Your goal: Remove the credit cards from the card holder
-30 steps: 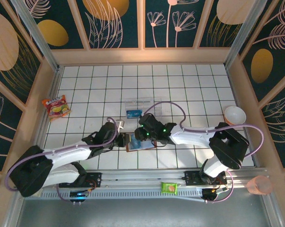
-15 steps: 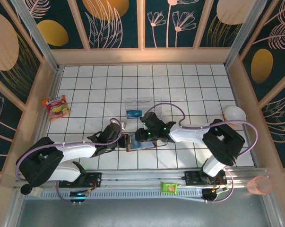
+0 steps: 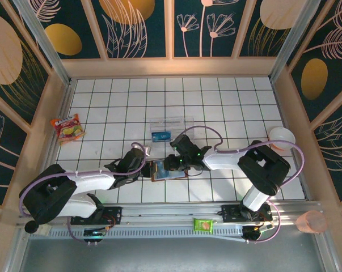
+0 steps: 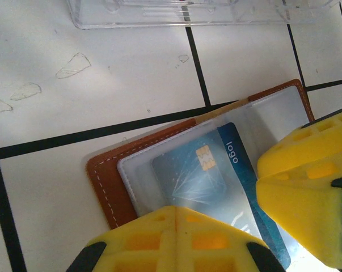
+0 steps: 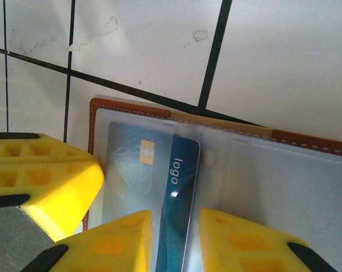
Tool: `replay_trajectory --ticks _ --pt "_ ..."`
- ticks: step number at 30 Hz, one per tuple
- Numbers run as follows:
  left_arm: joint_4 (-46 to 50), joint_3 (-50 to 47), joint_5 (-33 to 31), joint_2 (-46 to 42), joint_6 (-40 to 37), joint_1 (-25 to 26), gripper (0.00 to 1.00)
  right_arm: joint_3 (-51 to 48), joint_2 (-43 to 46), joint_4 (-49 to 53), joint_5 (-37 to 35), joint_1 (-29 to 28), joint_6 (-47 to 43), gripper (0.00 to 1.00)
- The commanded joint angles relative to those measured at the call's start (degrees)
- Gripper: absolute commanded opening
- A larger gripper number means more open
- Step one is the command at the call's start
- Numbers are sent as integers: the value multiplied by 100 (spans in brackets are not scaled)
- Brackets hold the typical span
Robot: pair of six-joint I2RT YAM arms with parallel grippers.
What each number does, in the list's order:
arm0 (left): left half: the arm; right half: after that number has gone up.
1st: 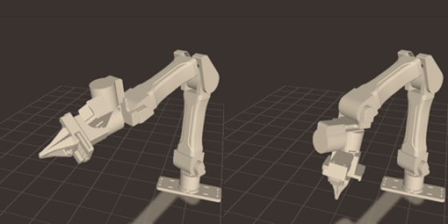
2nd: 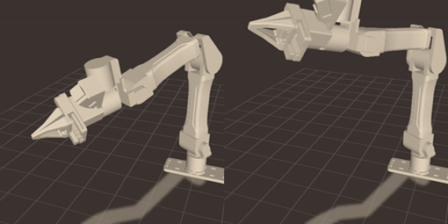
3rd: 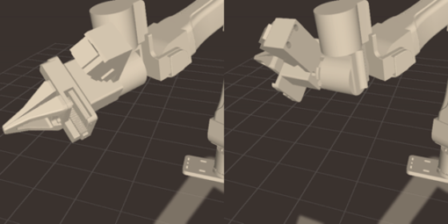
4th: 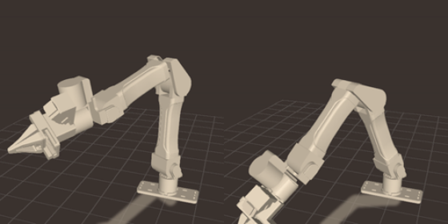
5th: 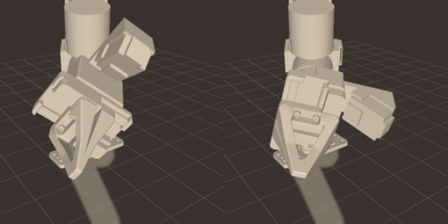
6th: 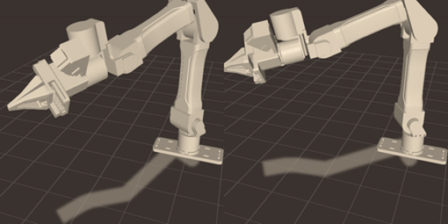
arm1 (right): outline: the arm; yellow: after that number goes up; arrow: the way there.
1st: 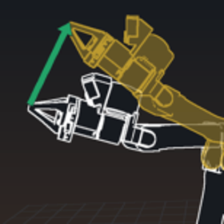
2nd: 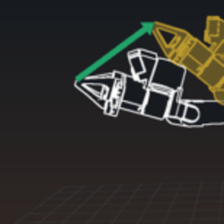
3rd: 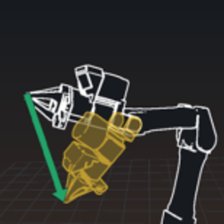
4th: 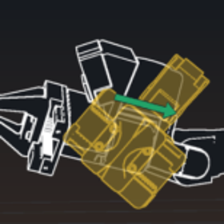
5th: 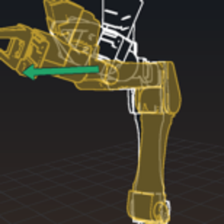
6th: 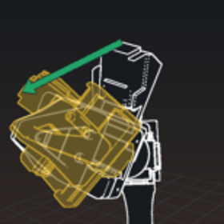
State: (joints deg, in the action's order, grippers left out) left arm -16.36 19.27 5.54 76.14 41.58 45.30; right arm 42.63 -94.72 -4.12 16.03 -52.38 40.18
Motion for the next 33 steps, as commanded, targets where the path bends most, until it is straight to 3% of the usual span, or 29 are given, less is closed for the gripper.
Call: replay_trajectory --ticks 1,8,14,23,33 --pt "200 -160 41 127 -40 6 0 -171 -153 -197 323 78 203 28" --pt "142 -172 114 139 -27 13 0 -223 -306 -489 633 124 317 20" --pt "201 -168 98 93 -27 11 0 -396 -168 -535 467 174 437 0" --pt "230 -75 62 23 -62 5 0 -734 781 252 -447 137 508 0" --pt "230 104 34 110 -201 -26 0 183 1031 1983 -1468 -236 -57 0"
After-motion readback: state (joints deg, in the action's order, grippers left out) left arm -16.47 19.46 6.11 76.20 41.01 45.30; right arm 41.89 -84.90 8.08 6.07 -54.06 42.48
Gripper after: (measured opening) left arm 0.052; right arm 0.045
